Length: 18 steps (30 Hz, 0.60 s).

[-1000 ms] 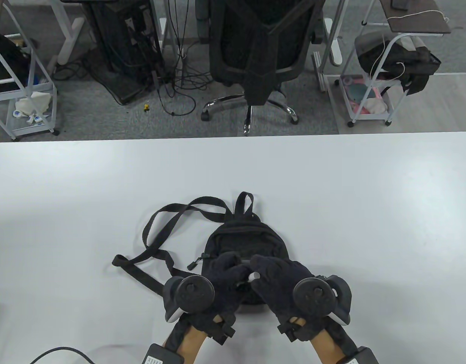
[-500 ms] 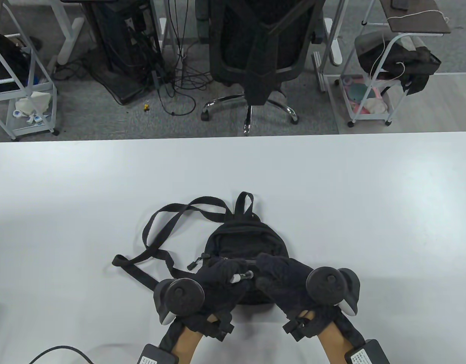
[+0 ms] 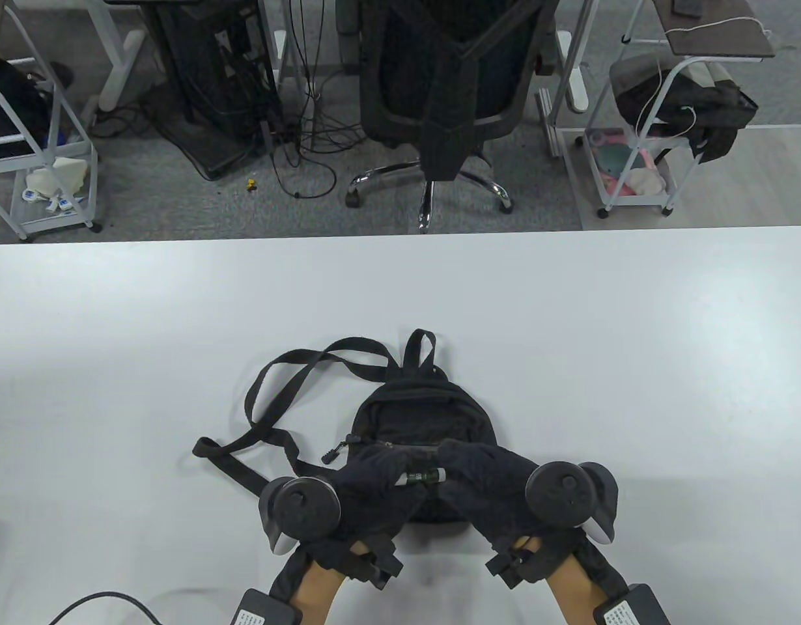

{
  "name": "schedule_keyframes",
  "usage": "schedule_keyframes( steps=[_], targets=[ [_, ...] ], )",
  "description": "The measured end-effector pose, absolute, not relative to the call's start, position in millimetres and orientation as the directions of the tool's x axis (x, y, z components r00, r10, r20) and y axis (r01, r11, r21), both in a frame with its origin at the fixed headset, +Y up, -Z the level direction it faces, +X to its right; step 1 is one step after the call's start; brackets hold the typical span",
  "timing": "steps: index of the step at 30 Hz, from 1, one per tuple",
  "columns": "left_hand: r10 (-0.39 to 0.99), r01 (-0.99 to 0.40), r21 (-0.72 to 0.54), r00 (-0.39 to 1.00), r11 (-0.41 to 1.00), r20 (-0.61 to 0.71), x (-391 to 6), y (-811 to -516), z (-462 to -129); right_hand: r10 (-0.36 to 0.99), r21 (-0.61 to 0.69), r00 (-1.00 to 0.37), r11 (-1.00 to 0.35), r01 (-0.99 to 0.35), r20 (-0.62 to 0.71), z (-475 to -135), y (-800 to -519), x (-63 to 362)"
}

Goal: Apply lubricant on backpack

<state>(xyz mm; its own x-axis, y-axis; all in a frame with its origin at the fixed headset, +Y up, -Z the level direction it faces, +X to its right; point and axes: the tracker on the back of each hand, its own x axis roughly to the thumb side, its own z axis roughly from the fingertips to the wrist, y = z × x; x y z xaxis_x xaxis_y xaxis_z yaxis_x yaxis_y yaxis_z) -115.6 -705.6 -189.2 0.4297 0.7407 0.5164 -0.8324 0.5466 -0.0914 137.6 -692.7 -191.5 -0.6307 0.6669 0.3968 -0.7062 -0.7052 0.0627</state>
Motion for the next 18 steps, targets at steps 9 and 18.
schedule_keyframes(
  steps=[9, 18],
  targets=[
    [0.735, -0.876, 0.055, 0.436, 0.480, 0.519, -164, -677, -195, 0.665, 0.055, -0.627, -0.702, -0.710, 0.406, -191, -691, 139],
    [0.552, -0.627, 0.311, 0.778, 0.714, 0.300, -248, -627, -195, 0.656, 0.073, -0.640, -0.719, -0.691, 0.400, -194, -694, 140]
  ],
)
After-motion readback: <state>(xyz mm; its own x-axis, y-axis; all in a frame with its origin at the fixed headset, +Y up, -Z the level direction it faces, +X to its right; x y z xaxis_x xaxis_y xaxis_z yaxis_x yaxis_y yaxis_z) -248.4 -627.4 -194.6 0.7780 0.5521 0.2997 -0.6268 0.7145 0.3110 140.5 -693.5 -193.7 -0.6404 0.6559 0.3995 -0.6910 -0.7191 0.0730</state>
